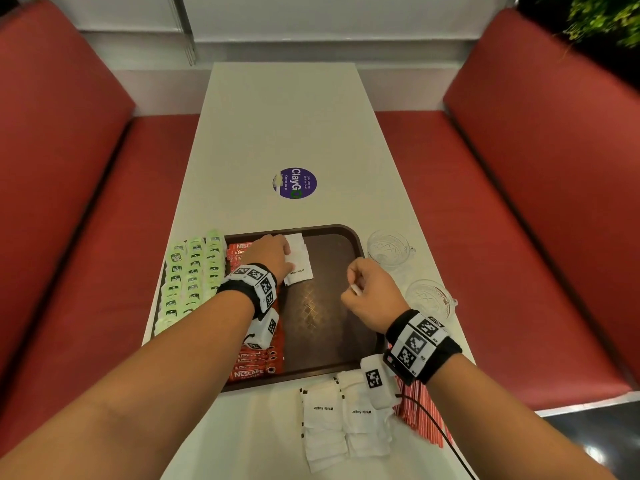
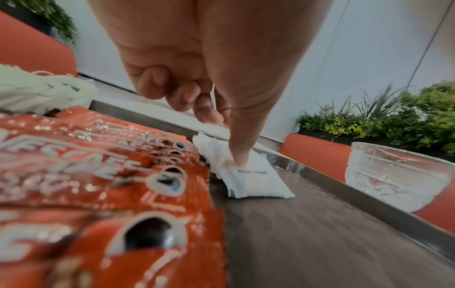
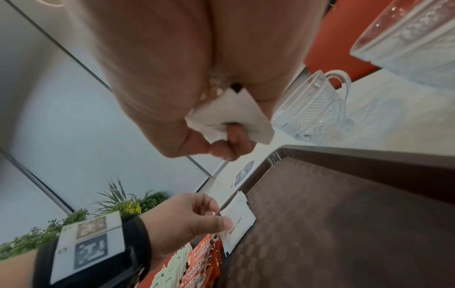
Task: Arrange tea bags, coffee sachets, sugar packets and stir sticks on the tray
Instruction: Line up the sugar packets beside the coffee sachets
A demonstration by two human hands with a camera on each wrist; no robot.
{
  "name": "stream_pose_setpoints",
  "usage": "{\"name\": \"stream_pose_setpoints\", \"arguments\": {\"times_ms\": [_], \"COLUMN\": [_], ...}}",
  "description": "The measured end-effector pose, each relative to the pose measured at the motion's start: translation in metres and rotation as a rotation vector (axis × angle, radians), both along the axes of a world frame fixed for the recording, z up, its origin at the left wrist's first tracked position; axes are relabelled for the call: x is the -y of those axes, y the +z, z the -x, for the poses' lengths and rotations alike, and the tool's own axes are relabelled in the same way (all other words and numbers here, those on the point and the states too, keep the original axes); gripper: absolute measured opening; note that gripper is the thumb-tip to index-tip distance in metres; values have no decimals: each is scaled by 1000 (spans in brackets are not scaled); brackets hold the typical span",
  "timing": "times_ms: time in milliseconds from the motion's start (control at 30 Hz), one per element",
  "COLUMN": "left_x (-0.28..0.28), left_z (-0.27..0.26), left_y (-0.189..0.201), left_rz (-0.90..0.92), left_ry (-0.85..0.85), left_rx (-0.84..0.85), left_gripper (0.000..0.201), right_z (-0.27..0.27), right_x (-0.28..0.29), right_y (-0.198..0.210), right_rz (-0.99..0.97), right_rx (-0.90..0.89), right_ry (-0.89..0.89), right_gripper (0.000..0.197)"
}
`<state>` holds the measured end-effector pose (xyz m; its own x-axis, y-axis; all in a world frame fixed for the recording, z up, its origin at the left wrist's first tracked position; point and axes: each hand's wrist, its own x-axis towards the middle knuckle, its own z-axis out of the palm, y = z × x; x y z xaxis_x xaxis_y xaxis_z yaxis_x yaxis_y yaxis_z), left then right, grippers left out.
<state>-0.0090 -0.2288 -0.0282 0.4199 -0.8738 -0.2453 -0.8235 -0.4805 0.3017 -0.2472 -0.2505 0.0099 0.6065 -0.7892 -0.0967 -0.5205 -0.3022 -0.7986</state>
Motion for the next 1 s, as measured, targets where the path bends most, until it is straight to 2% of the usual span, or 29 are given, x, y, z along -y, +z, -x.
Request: {"name": "stream_pose_setpoints", "arguments": {"times_ms": [100,200,267,400,533,633,733,833,1000], "left_x": [3,2,0,-8,-25,-40,-48,-52,-59], "left_z": [4,5,4,10,25,36,45,45,40], "left_y": [4,5,6,18,42,53,52,50,55], "left_rz": [-71,-147,-152,-30,191,230,231,249,261], "left_ry": [-84,-119,-127,-97,-162,-239,-308,-263,-232], "left_rx": [5,14,11,-69,-301,-433,-418,-430,-414], "left_gripper": [10,16,21,24,29,30,20,13,3], "right_z": [-2,-4,-4,-5,-5,-6,-8,-10,-12], "right_x": [0,-1,-2,-1,3,2,-1,-4,-4], "right_y": [1,1,3,5,2,0,-1,-2,1], "right_rz": [1,28,-13,-70,-101,-168,-132,-136,-50], "right_rx": [-12,27,50,75,109,112,121,88,1], "right_ry": [-17,-31,-29,-12,40,65,70,80,83], "right_gripper": [26,30,25,12,13,21,30,37,17]}}
